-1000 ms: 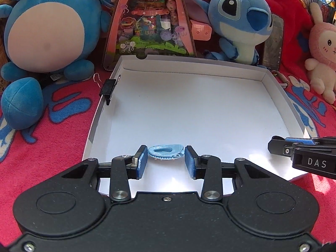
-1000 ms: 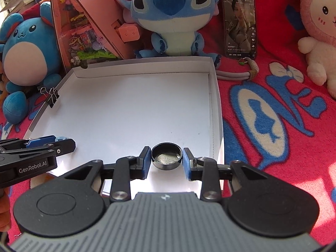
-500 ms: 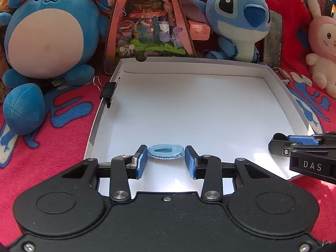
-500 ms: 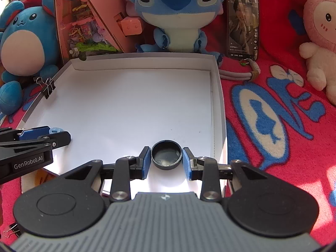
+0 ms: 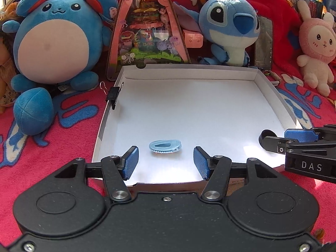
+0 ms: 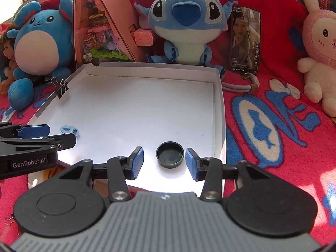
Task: Organize rigid objects
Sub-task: 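Carry both held items into the white box and open both tools, then move both open tools back to the objects on the blanket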
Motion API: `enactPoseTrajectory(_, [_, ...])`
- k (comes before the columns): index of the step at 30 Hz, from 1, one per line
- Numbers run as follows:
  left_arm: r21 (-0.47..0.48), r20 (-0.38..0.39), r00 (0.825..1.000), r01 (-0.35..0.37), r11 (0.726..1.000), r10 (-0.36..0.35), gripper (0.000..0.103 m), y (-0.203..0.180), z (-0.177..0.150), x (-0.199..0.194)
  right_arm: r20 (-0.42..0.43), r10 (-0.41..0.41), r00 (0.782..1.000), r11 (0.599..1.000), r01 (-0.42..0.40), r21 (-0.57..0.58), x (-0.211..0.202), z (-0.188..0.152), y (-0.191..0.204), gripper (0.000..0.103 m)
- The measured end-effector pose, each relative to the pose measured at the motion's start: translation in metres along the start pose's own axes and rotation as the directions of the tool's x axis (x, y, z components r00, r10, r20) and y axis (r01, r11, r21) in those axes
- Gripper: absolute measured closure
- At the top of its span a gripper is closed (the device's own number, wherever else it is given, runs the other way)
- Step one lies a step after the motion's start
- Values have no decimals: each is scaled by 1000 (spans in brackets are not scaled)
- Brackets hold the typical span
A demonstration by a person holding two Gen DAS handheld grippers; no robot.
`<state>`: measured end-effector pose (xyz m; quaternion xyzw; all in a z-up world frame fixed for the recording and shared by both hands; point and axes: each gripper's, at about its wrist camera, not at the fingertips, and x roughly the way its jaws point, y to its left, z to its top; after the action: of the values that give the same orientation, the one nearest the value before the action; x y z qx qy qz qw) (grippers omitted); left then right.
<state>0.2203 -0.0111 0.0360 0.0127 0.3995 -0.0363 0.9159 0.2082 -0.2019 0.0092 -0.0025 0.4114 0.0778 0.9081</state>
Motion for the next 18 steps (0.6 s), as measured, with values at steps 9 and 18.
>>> enactPoseTrajectory(9, [15,58,998,16,1000,-17,37,4,-18,-35,74,35,997,999,-33,-38,-35,-10,6,38])
enactPoseTrajectory(18, [27,98,994,54,998,-56,33,5,-44,-68,147,75,986,994,-61,-95,-74,-33,17,32])
